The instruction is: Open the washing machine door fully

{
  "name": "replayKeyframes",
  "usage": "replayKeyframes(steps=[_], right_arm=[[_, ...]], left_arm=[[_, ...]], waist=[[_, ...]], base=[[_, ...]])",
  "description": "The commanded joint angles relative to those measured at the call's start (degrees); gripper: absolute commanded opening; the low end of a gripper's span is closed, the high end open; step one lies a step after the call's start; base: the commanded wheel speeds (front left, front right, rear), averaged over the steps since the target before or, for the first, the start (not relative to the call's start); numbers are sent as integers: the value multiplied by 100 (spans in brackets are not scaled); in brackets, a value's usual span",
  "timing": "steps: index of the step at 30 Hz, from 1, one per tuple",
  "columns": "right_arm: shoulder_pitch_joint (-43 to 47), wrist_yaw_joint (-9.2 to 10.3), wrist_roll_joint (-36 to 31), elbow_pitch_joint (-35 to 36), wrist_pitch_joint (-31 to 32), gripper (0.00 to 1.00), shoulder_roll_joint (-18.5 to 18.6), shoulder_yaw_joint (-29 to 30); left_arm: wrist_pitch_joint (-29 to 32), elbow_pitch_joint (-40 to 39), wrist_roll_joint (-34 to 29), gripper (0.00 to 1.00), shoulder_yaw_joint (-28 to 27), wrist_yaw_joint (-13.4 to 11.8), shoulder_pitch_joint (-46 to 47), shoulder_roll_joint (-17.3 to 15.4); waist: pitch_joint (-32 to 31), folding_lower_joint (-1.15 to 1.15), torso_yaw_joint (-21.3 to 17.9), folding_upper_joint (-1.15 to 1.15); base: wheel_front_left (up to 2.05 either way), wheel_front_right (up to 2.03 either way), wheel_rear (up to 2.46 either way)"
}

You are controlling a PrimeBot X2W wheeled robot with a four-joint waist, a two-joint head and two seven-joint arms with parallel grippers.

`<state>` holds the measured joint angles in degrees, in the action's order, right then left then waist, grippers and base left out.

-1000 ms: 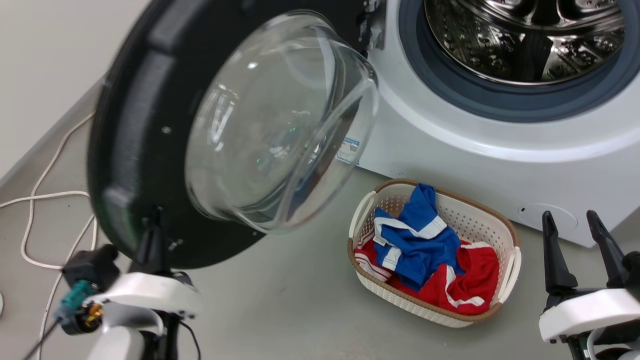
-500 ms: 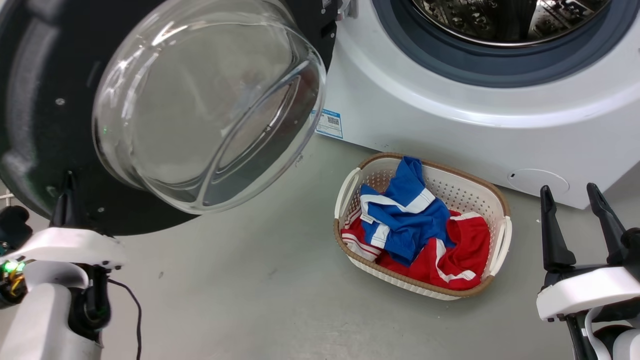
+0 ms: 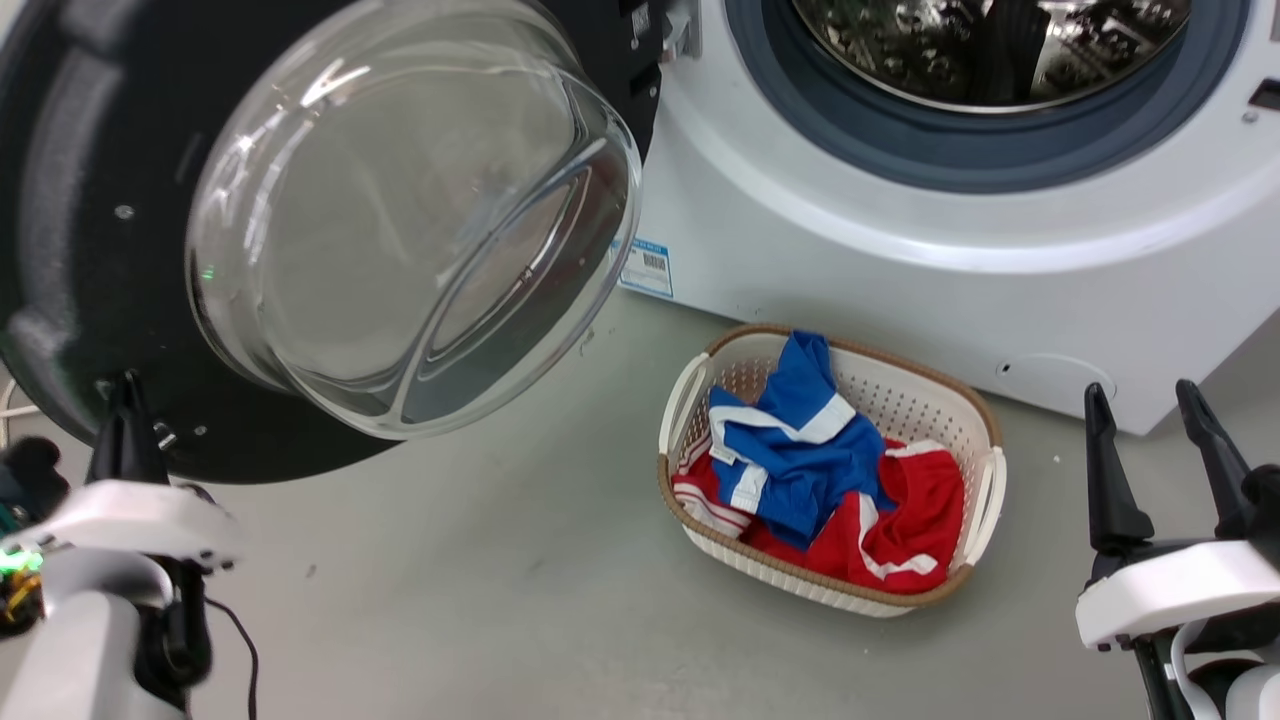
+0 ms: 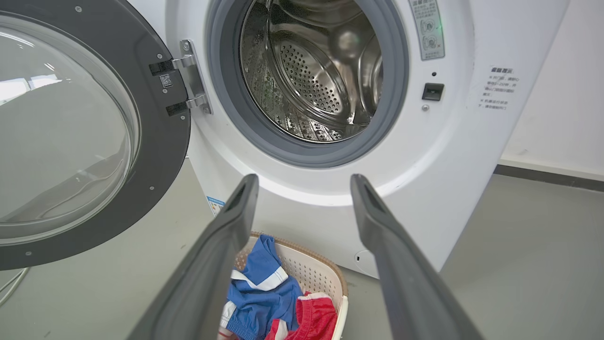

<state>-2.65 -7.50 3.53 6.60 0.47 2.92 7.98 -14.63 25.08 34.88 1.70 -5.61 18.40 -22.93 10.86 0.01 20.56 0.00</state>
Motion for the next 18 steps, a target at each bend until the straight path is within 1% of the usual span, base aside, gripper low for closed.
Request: replayKeyframes(steps=[1,4,9,10,12,18], right_arm=[[63,1,21,-43,-34,100,5,17],[127,1,37,-99,-60,100,2,29],[240,1,110,-178,-112,100,-2,-10],[331,1,158,-225,-129,100,-2,-19],[394,1,187,-256,-135,100,-3,-30],[552,1,262,-351,-111,100,-3,-92]], left_arm=[[-28,-146,-81,0,40,-56,-189,47],[-40,-490,-264,0,140,-183,-511,121],[46,-1190,-517,0,401,-466,-1129,258],[229,-1595,-685,0,631,-571,-1417,266],[363,-1831,-778,0,816,-604,-1561,293],[753,-2220,-1004,0,1355,-472,-1539,316]], waist=[[-139,-1,4,0],[-304,-1,1,0],[-567,-1,-65,0],[-716,-1,-137,0],[-812,-1,-208,0],[-1054,-1,-521,0]], base=[[0,0,0],[0,0,0],[0,0,0],[0,0,0],[0,0,0],[0,0,0]])
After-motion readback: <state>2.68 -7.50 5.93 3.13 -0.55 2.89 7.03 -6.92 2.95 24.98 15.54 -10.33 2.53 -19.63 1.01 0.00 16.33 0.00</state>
